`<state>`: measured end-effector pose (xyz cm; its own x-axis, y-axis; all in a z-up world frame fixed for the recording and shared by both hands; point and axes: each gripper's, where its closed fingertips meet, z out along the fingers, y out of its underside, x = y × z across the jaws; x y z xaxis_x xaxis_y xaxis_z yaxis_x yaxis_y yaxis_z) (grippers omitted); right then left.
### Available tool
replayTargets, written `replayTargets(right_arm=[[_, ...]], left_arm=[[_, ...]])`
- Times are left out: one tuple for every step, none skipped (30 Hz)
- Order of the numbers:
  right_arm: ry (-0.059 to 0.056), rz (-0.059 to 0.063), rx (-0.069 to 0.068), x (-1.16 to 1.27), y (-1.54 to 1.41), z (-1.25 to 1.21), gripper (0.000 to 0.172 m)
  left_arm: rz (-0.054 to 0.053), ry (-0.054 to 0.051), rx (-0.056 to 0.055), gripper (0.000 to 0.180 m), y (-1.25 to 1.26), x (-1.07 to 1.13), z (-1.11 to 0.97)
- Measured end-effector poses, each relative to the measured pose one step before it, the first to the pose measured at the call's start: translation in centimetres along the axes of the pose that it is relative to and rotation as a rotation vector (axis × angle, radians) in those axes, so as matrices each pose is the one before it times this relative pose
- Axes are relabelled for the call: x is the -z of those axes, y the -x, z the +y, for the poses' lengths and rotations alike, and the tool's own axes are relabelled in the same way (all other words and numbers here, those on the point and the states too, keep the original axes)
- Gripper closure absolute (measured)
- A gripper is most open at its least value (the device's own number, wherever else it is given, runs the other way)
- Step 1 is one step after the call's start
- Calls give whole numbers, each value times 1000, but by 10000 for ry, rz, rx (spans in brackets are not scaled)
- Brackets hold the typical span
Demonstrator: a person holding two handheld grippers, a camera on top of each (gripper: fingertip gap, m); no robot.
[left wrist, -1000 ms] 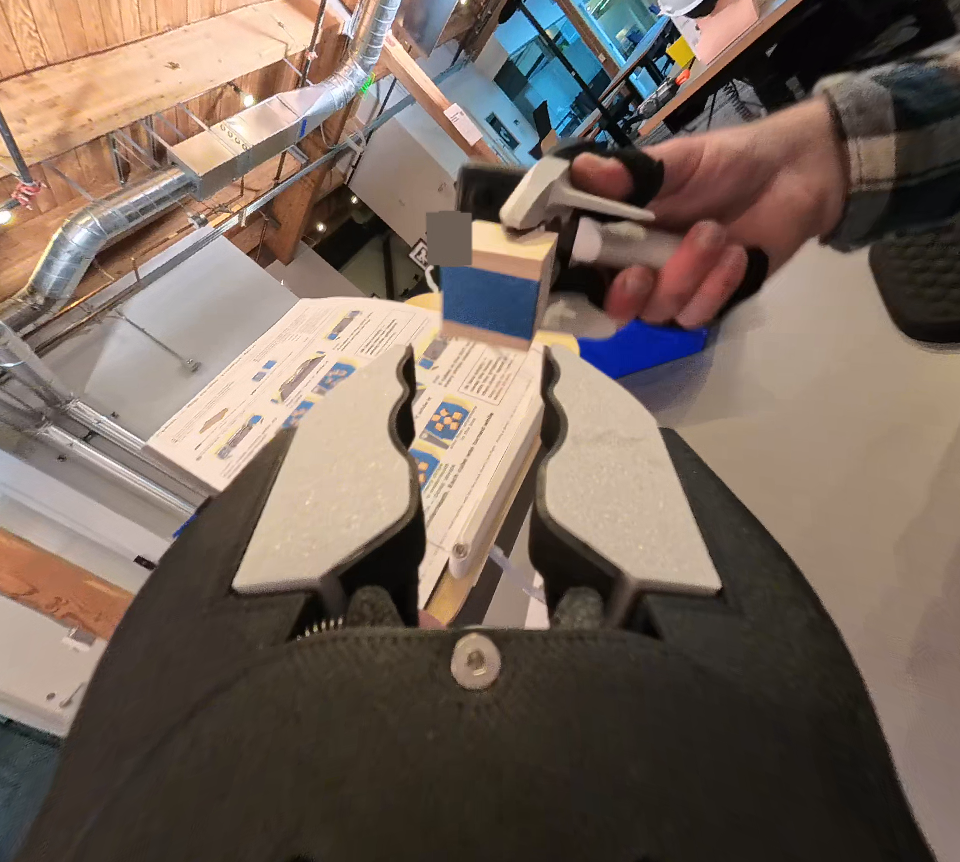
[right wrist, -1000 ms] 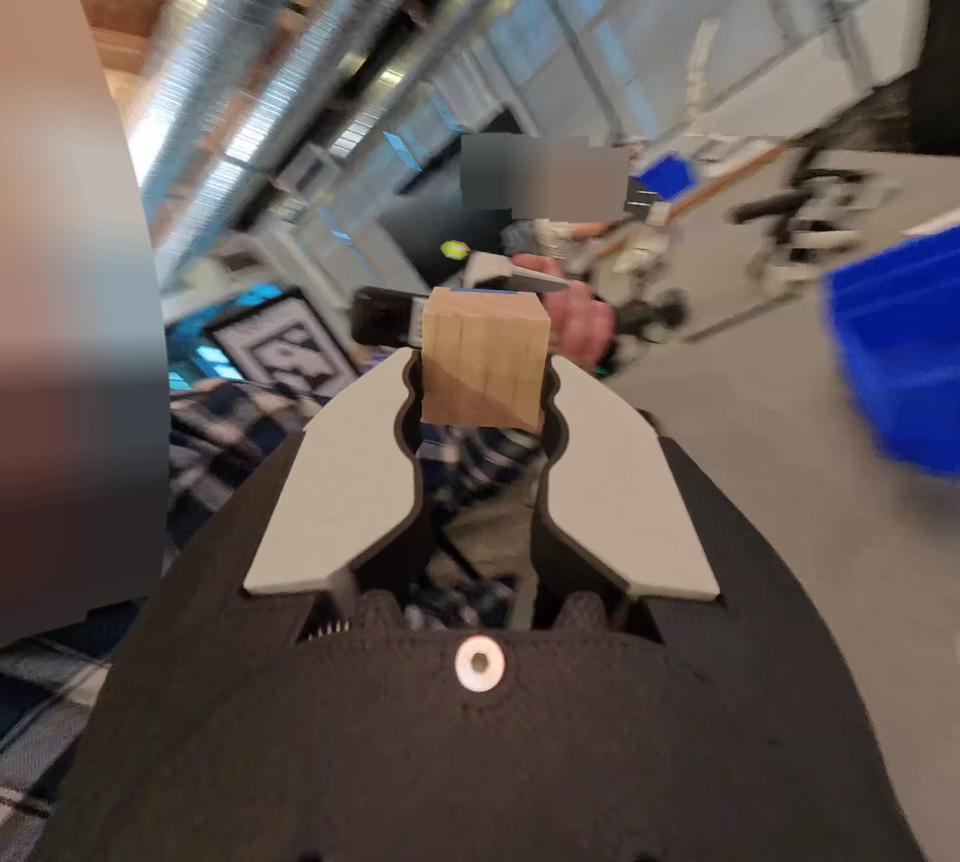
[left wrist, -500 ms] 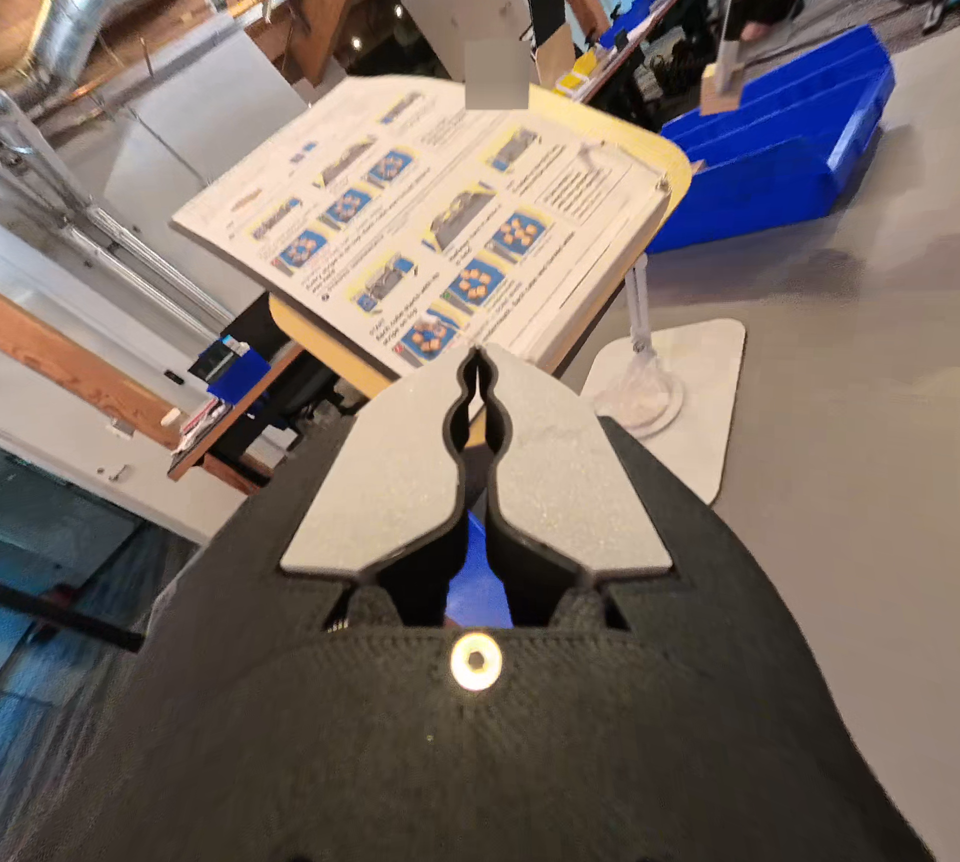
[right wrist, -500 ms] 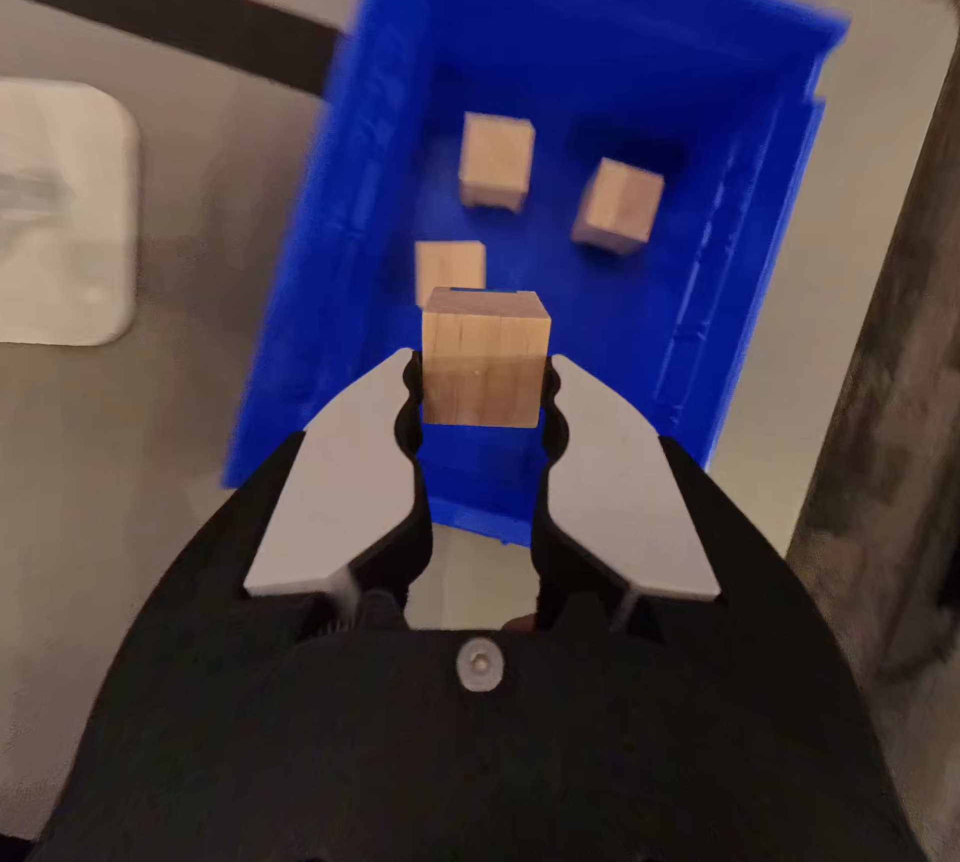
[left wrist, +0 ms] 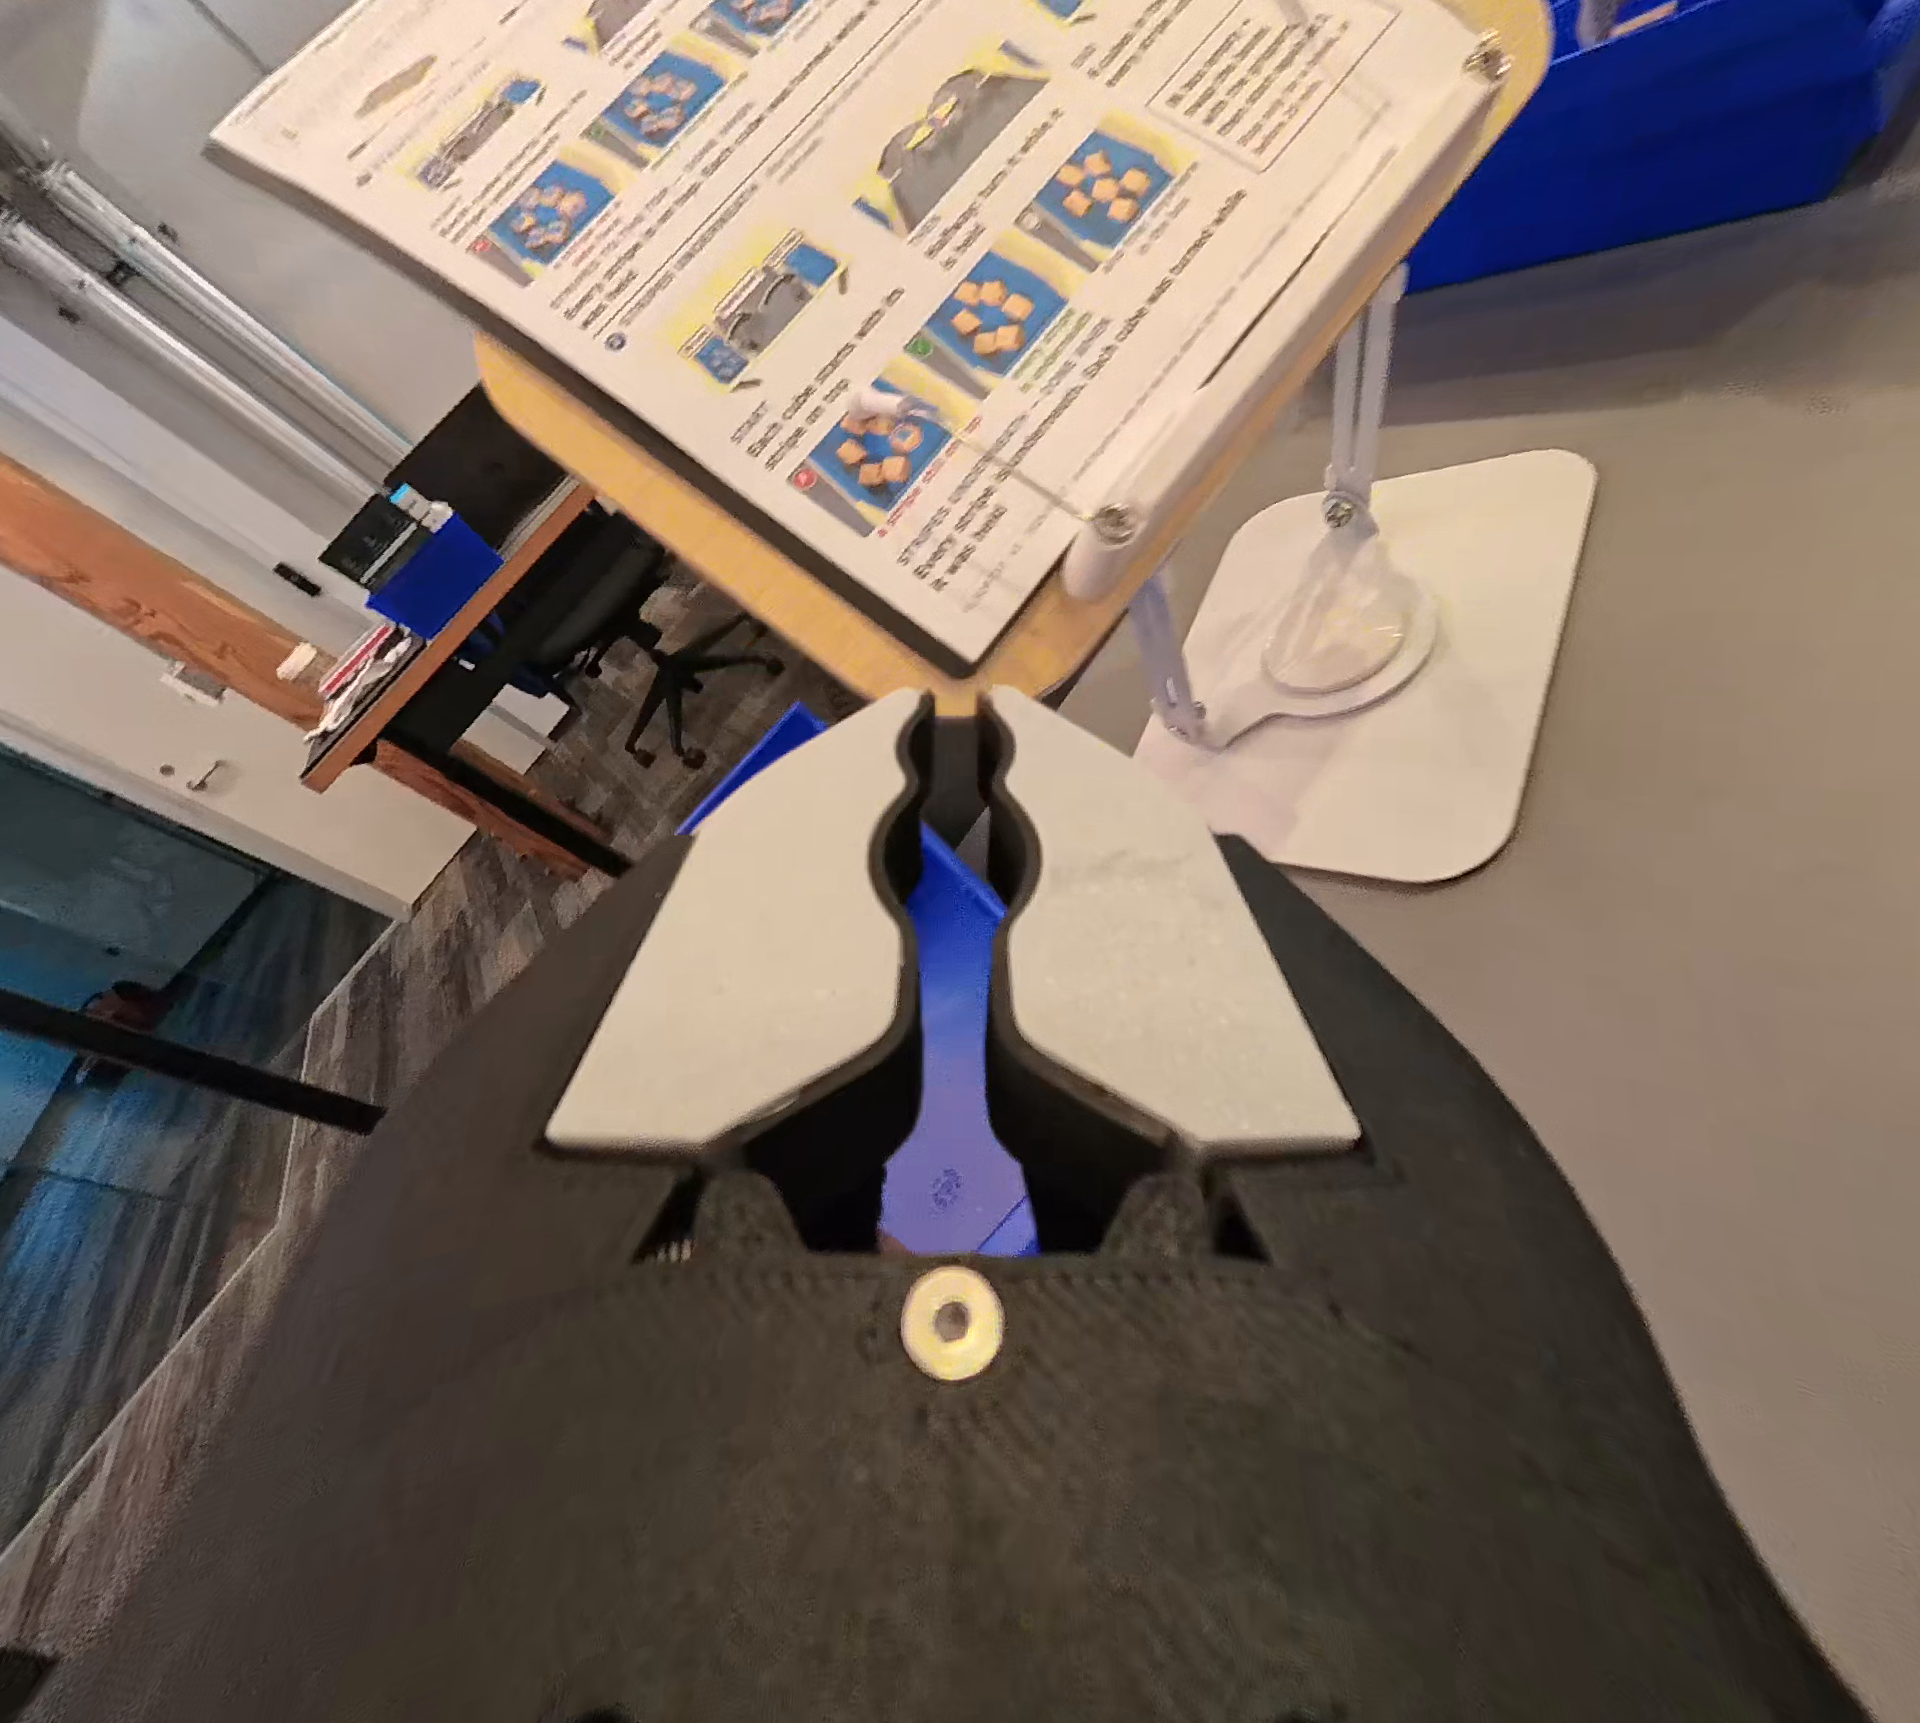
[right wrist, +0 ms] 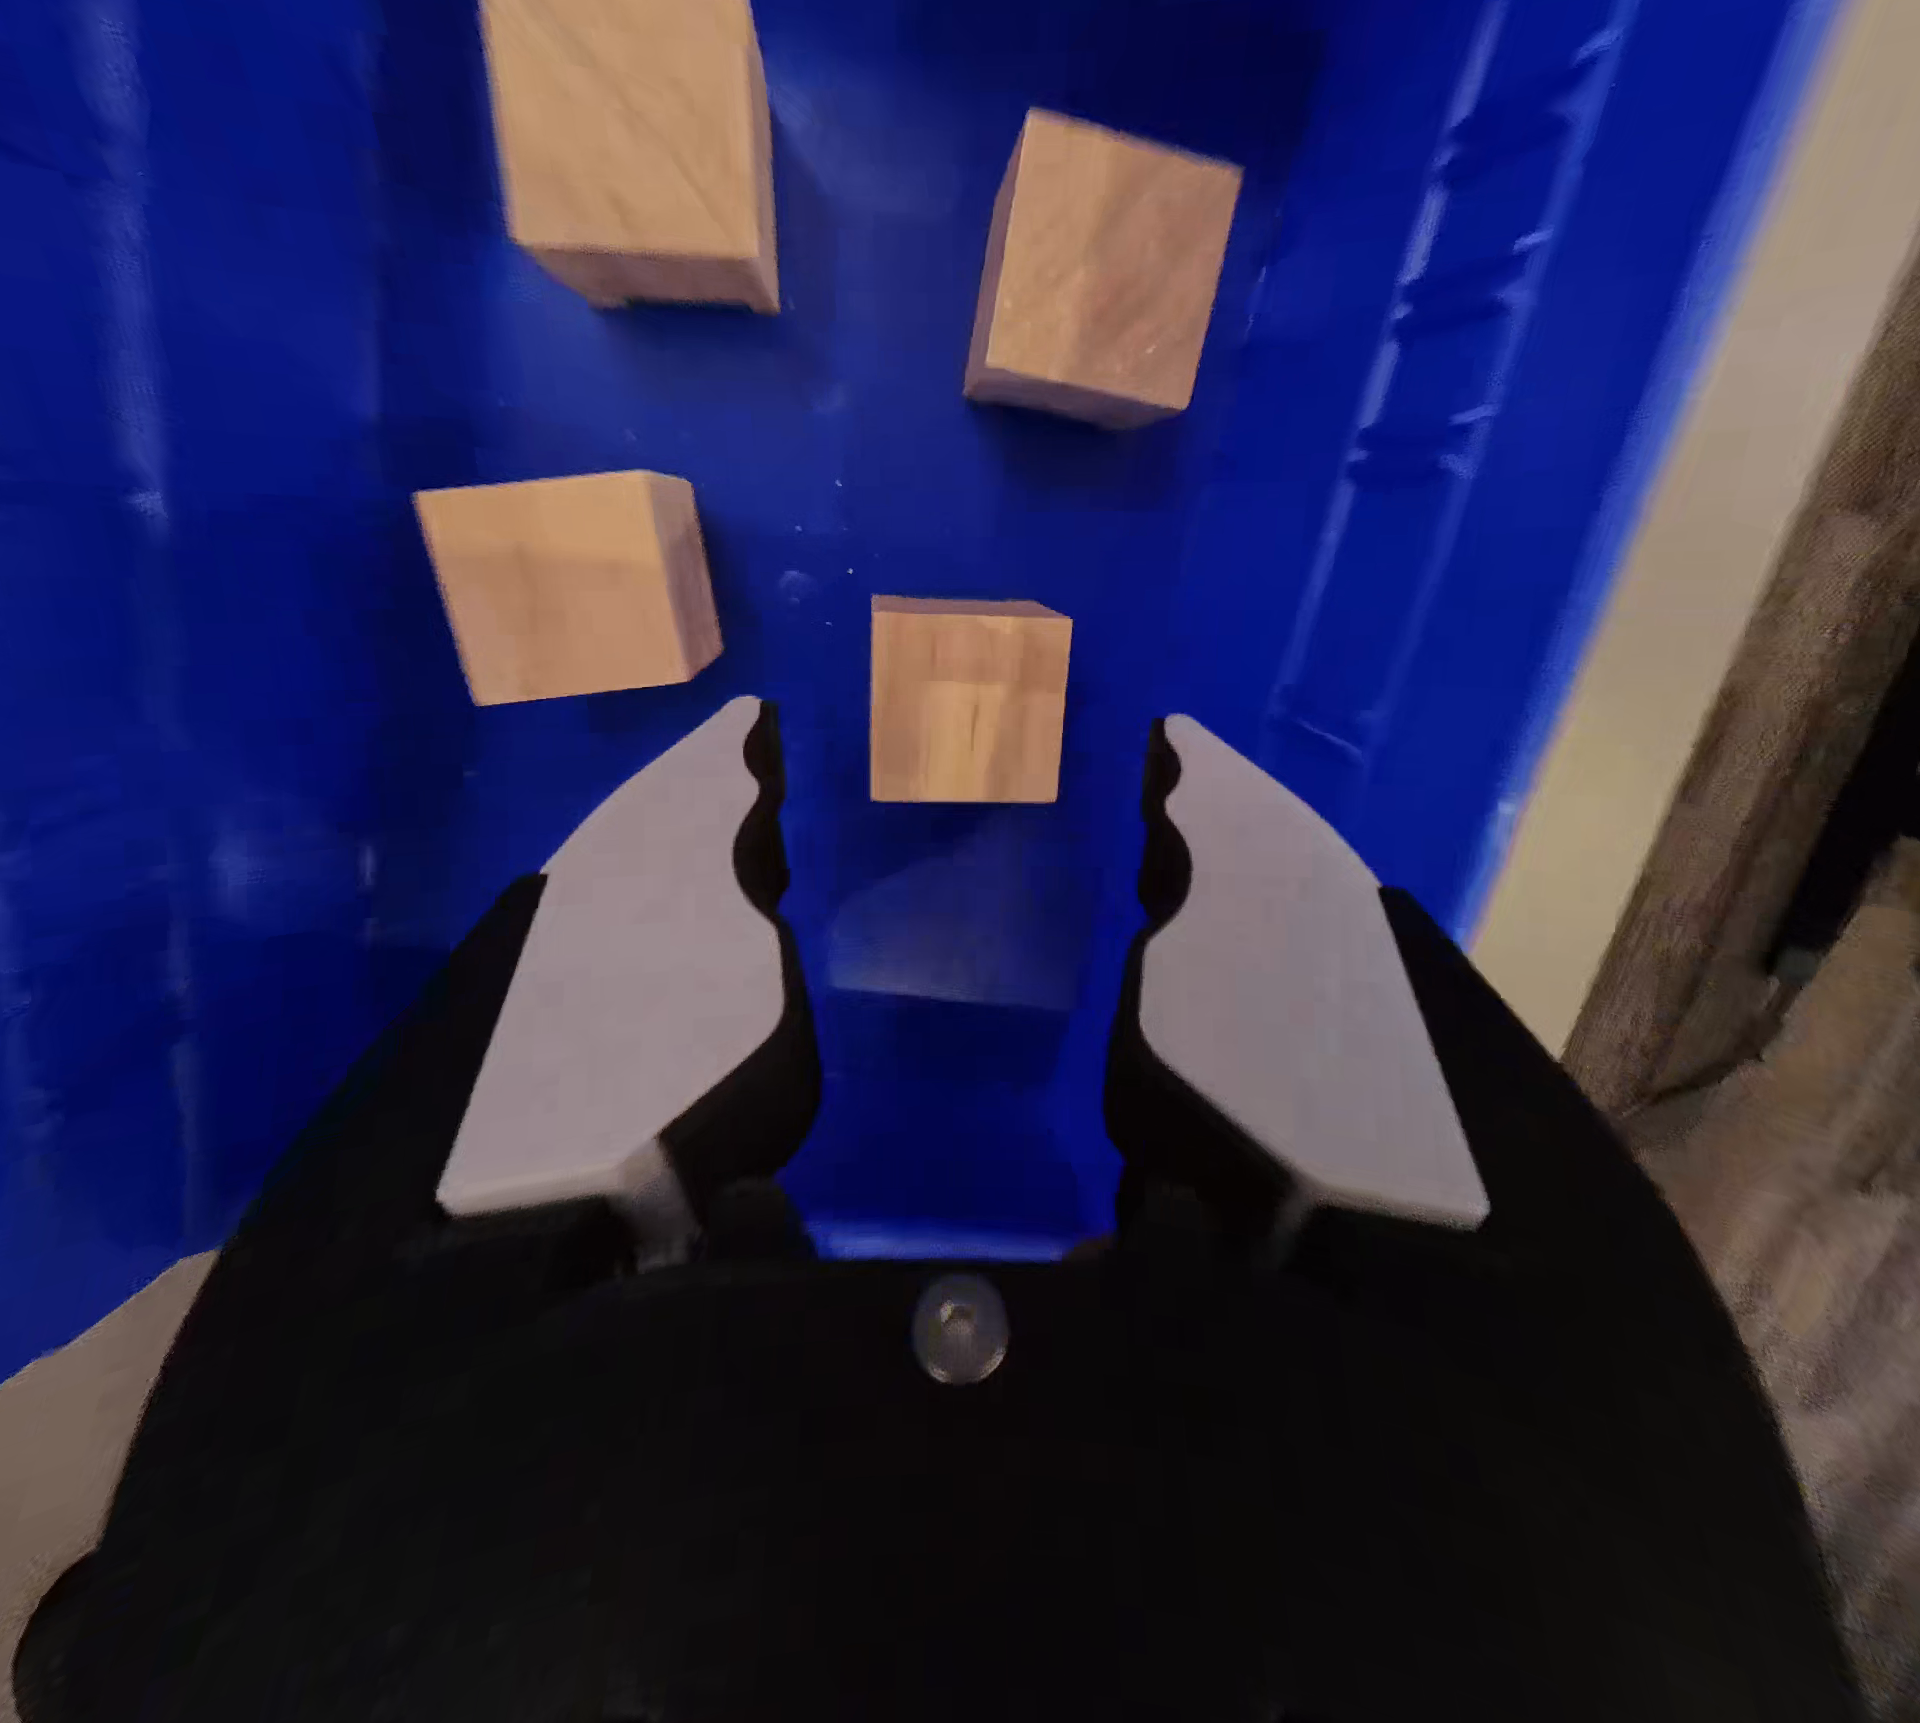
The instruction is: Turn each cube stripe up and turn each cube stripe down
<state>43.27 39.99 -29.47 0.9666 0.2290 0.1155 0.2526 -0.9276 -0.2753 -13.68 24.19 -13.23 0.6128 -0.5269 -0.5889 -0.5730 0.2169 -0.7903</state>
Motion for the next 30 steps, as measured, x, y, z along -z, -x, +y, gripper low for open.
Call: replayTargets(right_arm=[[-440,73,75,1238,154,-421,104],[-410,24,132,1272,363,-350,105],[-415,16,174,1286,493,-372,107],[-392,89,209,1213,465,-367,109],[-319,14,240,1071,592,-294,110],[-206,-59,214,912,699,-135,111],[-205,-32,186,819,660,-117,112],[-291,-35,190,793,674,-250,114],[-286,-75,176,718,758,-266,115],[-222,-64,124,617,735,-199,116],[-166,-56,112,483,722,-163,117],[-124,-45,119,343,698,-116,117],[-114,-38,80,262,611,-114,117],[-122,-96,36,206,623,-135,117],[-115,-134,35,155,643,-140,117],[-75,-108,64,111,581,-74,118],[-61,-82,79,105,532,-91,118],[-97,-123,74,96,560,-140,119],[-108,-184,58,80,603,-166,119],[-85,-149,57,44,498,-133,119],[-48,-62,57,3,305,-63,119],[-4,-44,45,-32,226,-9,119],[24,-74,42,-74,224,40,119],[35,-66,44,-93,194,75,119],[37,-4,50,-78,82,84,119],[21,22,50,-68,18,82,119],[2,-7,21,-49,38,59,119],[2,-42,-10,-30,65,61,119],[2,-48,-8,-29,94,40,119],[-29,-28,14,10,98,-30,120]], left_arm=[[-147,134,117,168,753,-201,516],[-149,162,140,162,892,-299,606],[-95,127,123,155,927,-426,616],[-45,118,76,152,939,-564,641],[-35,176,-3,147,954,-711,712],[-13,273,-150,142,905,-857,857],[119,283,-196,140,675,-968,876],[149,249,-134,139,625,-1071,930],[133,294,-218,138,557,-1191,1035],[103,479,-146,138,551,-1294,1254],[171,299,84,135,446,-1338,937],[375,41,93,134,117,-1307,533],[343,176,-70,134,199,-1245,686],[195,364,-204,132,448,-1227,912],[339,304,-160,131,232,-1197,831],[443,207,-44,129,63,-1186,721],[256,264,-82,127,258,-1175,809],[314,274,-133,124,74,-1227,804],[402,241,-63,121,-118,-1177,655],[287,146,-140,120,-67,-1087,415],[267,170,-229,119,-111,-1025,371],[179,204,-201,116,-1,-921,282],[116,94,-138,115,101,-792,46],[186,92,-138,114,12,-731,15],[66,170,-164,113,203,-637,98],[45,124,-142,113,250,-537,33],[206,61,-80,113,2,-524,-27],[163,123,-95,113,13,-527,69],[148,193,-116,113,-2,-519,211],[253,191,-43,113,-187,-530,235]])
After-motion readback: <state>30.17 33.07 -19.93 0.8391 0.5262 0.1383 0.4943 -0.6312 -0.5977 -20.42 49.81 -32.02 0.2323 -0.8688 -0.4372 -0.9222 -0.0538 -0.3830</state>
